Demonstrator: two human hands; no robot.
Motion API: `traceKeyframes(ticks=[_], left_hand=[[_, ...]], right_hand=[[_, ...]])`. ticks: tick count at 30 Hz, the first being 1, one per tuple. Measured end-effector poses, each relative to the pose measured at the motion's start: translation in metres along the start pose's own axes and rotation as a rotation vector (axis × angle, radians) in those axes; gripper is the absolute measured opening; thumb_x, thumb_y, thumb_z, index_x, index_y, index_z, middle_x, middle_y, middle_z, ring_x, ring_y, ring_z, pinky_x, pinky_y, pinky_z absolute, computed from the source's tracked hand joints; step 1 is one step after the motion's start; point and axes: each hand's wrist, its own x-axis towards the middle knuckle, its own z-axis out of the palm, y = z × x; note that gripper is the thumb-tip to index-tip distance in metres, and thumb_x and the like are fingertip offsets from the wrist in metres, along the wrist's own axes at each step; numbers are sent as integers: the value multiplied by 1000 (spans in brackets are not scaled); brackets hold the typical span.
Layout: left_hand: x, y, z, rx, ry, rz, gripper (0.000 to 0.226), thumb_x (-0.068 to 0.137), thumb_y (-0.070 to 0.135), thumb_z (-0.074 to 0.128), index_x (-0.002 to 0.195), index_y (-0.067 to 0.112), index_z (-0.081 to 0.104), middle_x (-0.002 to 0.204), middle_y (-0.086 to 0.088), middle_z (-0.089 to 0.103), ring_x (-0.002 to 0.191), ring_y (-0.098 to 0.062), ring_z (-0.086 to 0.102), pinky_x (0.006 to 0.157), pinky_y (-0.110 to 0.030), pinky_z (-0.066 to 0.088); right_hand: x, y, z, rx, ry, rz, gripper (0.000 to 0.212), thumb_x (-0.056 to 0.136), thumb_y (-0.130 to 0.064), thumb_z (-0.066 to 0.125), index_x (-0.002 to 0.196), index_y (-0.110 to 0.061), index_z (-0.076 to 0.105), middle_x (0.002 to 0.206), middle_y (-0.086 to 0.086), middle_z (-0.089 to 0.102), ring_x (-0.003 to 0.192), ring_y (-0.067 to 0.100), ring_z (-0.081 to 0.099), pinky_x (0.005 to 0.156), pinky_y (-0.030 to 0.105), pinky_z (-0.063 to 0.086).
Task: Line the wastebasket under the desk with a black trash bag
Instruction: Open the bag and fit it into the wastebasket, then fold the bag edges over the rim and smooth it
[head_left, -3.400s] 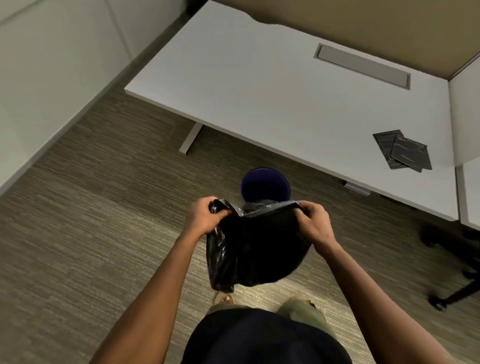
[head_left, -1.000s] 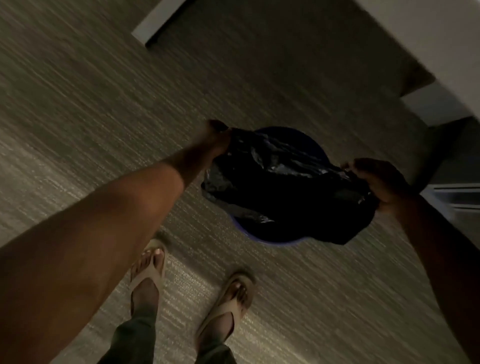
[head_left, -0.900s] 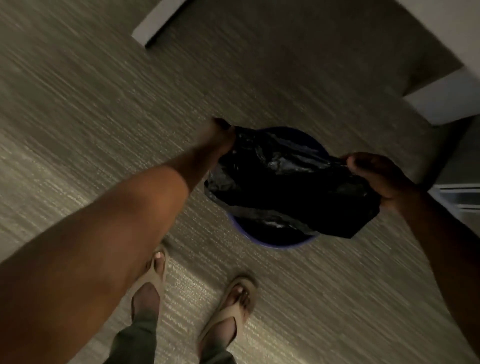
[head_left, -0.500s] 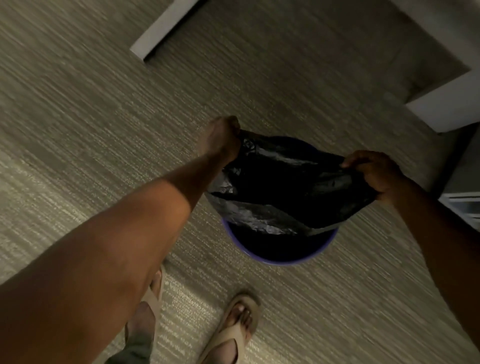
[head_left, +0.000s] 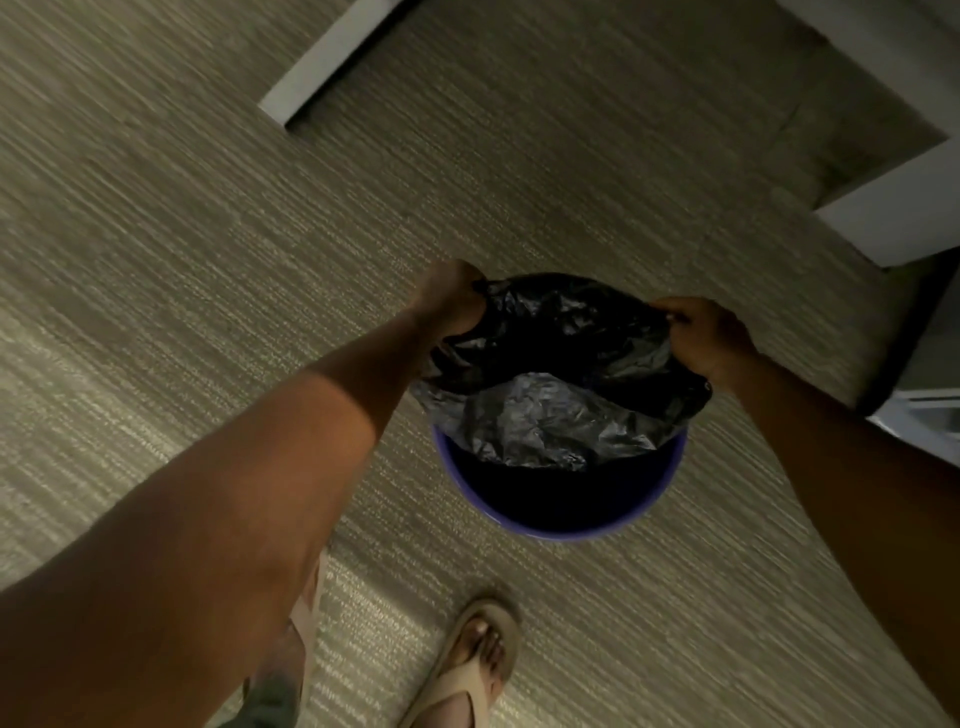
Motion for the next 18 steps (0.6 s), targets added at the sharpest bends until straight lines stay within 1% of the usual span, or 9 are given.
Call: traceKeyframes(ticks=[2,5,7,8,10,11,14,16,18], left_hand=[[-4,-1,-2,-379,-43,-243,32,98,11,49,114,4,75,120,-19,73,110,-34,70,92,-40,59],[-16,-6,1,-748,-47,-469,25,100,25,53,91,10,71,104,-14,74,80,-21,70,54,-24,55],[-25,-11,7,-815,-61,-513,25,101,24,52,90,10,69,105,-16,73,82,-25,69,62,-31,58],[-30,-13,9,-860,-61,-528,25,101,23,52,90,9,70,109,-18,72,90,-29,71,74,-39,62],[-34,-17,12,-955,-55,-579,28,102,29,55,99,7,72,117,-19,71,107,-33,70,96,-47,59],[-36,-19,12,-969,-59,-598,34,103,33,55,111,4,71,120,-18,70,113,-34,68,100,-47,57],[-40,-30,16,-838,-118,-556,49,104,42,53,131,3,65,127,-17,66,117,-35,66,98,-44,56],[-42,-37,23,-787,-101,-462,51,107,39,49,127,-4,66,119,-18,68,118,-38,66,91,-38,53],[-48,-43,27,-685,42,-380,46,109,32,44,121,-6,67,111,-21,68,120,-42,65,87,-37,48]], right_hand=[[-2,0,8,256,-55,121,34,103,-17,53,130,-23,73,140,15,68,123,37,64,107,44,51],[-12,7,10,816,3,357,17,94,-20,67,104,-20,80,123,14,76,112,36,71,99,46,58],[-21,16,13,977,96,466,7,85,-22,75,89,-20,80,106,11,80,98,32,76,77,38,62],[-26,20,16,956,121,470,6,84,-21,76,87,-18,80,102,9,80,91,29,77,69,35,61],[-33,28,24,867,131,412,7,88,-18,75,93,-16,80,105,11,79,84,26,73,74,39,60],[-37,30,28,831,137,379,5,91,-18,74,91,-18,79,105,13,76,82,25,70,76,39,58],[-44,38,39,740,198,343,17,95,-23,70,79,-21,75,94,13,71,81,22,63,74,39,50],[-46,42,42,714,235,343,19,96,-25,68,89,-10,77,91,13,70,81,23,60,71,42,48],[-48,42,42,632,322,358,24,98,-25,64,101,-6,78,100,18,74,89,28,68,75,43,53]])
